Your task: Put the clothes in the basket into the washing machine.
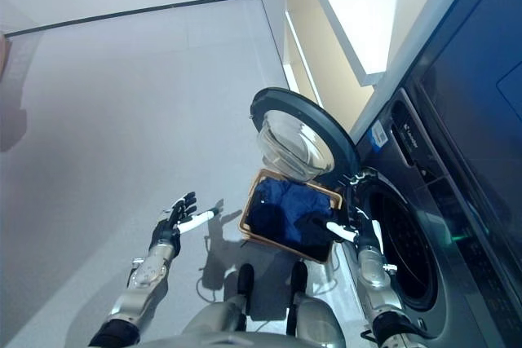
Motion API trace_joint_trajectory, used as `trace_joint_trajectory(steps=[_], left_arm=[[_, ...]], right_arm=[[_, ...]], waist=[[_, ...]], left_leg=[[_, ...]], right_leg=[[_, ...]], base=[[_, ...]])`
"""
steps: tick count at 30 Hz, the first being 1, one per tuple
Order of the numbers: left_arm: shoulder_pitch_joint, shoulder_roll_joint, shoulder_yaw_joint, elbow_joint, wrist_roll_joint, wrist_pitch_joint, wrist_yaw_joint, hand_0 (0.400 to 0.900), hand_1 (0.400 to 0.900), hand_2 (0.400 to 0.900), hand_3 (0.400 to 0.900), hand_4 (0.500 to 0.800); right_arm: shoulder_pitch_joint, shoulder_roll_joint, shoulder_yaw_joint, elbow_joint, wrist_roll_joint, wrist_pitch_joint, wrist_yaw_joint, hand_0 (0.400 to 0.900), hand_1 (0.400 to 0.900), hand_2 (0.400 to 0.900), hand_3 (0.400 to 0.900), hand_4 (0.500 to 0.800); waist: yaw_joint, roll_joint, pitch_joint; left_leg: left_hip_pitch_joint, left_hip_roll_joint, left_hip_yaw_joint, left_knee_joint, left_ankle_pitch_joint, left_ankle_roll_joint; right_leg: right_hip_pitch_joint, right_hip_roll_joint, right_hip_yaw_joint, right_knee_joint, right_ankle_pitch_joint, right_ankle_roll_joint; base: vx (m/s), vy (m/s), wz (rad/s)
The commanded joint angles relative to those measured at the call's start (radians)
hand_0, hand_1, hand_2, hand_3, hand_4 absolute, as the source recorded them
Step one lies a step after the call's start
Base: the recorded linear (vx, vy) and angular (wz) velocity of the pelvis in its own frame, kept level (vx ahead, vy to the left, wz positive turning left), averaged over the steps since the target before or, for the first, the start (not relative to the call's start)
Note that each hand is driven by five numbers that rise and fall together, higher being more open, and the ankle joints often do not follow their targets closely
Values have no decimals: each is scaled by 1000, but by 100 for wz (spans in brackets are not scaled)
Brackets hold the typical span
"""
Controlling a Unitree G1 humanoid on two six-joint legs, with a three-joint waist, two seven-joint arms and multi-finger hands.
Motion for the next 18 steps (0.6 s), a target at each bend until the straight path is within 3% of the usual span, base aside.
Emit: trace_joint_trajectory(steps=[1,18], left_arm=[[-20,29,32,-11,-4,-60,0,900,900,900,900,800],[-20,30,35,-7,-7,-58,-1,900,900,900,900,800]], right_arm=[[-16,-7,-14,-32,-28,-43,-15,900,900,900,900,800],[-17,-7,-17,-31,-30,-41,-16,900,900,900,900,800]], waist=[[12,-53,-37],[12,-55,-37]], left_leg=[[-16,-27,40,84,-150,9],[-19,-25,42,85,-152,10]], right_leg=[[-20,-64,31,51,-14,88],[-24,-65,34,53,-13,89]], base=[[0,0,0],[0,0,0]])
